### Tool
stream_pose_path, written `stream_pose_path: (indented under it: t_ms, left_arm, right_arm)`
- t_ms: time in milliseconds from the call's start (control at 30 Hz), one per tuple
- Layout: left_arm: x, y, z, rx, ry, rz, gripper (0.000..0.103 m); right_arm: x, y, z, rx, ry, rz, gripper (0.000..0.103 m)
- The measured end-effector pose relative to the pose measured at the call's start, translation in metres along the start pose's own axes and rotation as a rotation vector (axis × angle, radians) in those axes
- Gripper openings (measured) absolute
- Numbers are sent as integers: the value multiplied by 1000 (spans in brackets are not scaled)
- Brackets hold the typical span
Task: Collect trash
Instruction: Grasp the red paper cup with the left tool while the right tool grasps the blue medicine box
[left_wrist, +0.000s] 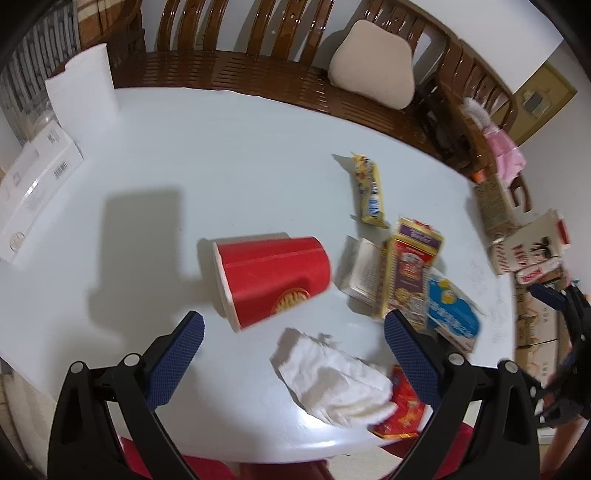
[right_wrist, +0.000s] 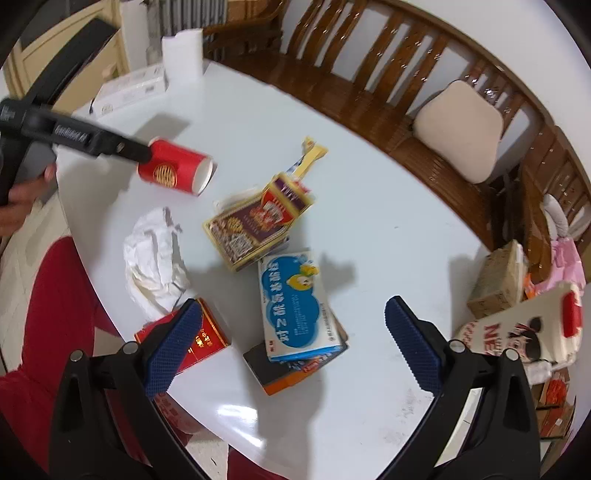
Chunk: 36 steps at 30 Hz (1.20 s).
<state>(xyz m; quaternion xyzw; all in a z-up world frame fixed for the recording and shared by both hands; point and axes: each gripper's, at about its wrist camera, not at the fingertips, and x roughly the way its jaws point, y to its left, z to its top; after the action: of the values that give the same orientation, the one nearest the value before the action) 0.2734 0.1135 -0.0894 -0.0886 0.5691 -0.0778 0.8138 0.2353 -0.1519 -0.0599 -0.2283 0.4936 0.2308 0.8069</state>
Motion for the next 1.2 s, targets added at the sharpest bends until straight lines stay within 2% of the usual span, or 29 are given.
stream_pose_path:
  t_ms: [100, 233, 433, 600, 933, 967, 1067, 1133, 1200]
  left_arm:
    - [11, -4, 6, 11, 1, 74, 96]
    - [27, -4, 11, -9, 35, 66, 96]
    - [38, -10, 19, -15, 43, 72, 96]
    - [53, -12, 25, -13, 61, 128, 96]
    - [79, -11, 36, -38, 106, 158, 96]
    - [81, -9, 37, -44, 113, 157, 96]
    - [86, -4, 39, -70, 121, 152, 96]
    - [88, -2, 40, -82, 128, 157, 96]
    - [90, -1, 41, -96, 127, 154, 96]
  right_arm:
    - [16, 4, -1, -26, 27, 8, 97]
    - [35, 4, -3, -52, 63, 10, 97]
    - [56, 1, -1, -63, 87, 26, 97]
    - [75, 4, 0, -88, 111, 34, 97]
    - [95, 0, 3, -89, 127, 40, 96]
    - [95, -1, 4, -87, 125, 43, 94]
    - [99, -3, 6, -78, 129, 51, 76]
    - [102, -5, 7, -73, 133, 51, 73]
    - [102, -7, 7, -66, 132, 50, 62]
